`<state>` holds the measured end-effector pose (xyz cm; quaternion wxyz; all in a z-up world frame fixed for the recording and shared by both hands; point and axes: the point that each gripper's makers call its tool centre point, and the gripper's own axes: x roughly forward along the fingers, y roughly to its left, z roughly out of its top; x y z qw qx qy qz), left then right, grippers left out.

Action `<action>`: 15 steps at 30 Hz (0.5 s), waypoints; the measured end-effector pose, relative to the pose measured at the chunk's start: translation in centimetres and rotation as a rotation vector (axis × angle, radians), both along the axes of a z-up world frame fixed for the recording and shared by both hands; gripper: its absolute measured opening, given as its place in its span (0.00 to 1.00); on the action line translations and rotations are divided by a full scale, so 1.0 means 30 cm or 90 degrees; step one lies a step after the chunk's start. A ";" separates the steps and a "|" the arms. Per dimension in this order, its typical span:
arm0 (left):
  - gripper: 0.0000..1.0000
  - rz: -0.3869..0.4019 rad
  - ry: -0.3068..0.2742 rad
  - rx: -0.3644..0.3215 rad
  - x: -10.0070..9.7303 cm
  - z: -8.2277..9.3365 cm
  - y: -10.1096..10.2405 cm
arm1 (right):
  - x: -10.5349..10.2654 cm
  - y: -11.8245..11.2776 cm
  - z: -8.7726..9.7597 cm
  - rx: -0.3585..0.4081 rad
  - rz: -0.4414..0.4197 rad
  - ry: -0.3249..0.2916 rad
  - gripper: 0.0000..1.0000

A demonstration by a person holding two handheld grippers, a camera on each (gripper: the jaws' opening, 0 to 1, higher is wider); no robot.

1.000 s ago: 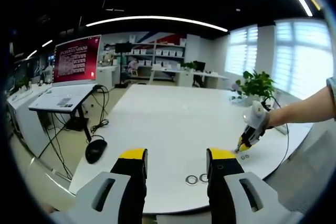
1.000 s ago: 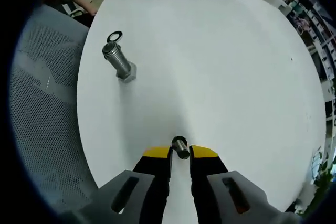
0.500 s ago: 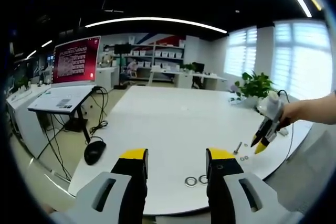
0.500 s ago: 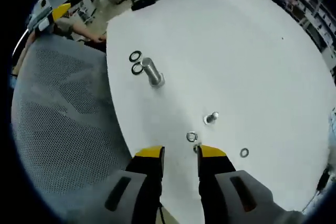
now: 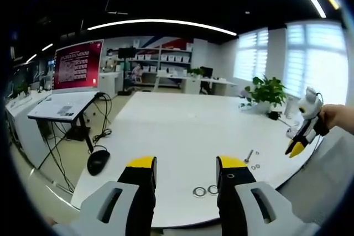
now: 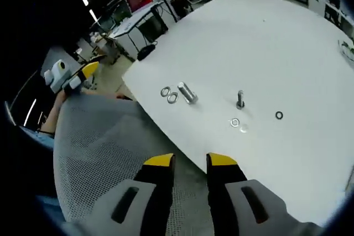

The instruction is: Place the washer onto the threaded stud by aligning its center hole with the stud, sliding it down to the base, and recovering from edge contact or off-axis alignment until the washer reaches the visible bottom stop.

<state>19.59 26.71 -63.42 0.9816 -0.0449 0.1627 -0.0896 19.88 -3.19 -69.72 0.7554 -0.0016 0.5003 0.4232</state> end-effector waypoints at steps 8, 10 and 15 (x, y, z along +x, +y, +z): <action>0.41 -0.002 0.005 0.002 0.000 -0.004 -0.003 | -0.081 -0.036 0.096 0.026 -0.019 -0.074 0.05; 0.41 -0.005 0.008 0.003 0.001 -0.006 -0.004 | -0.125 -0.045 0.100 0.034 0.000 -0.074 0.05; 0.40 -0.009 0.011 0.006 0.002 -0.009 -0.008 | -0.164 -0.057 0.105 0.026 0.019 -0.168 0.03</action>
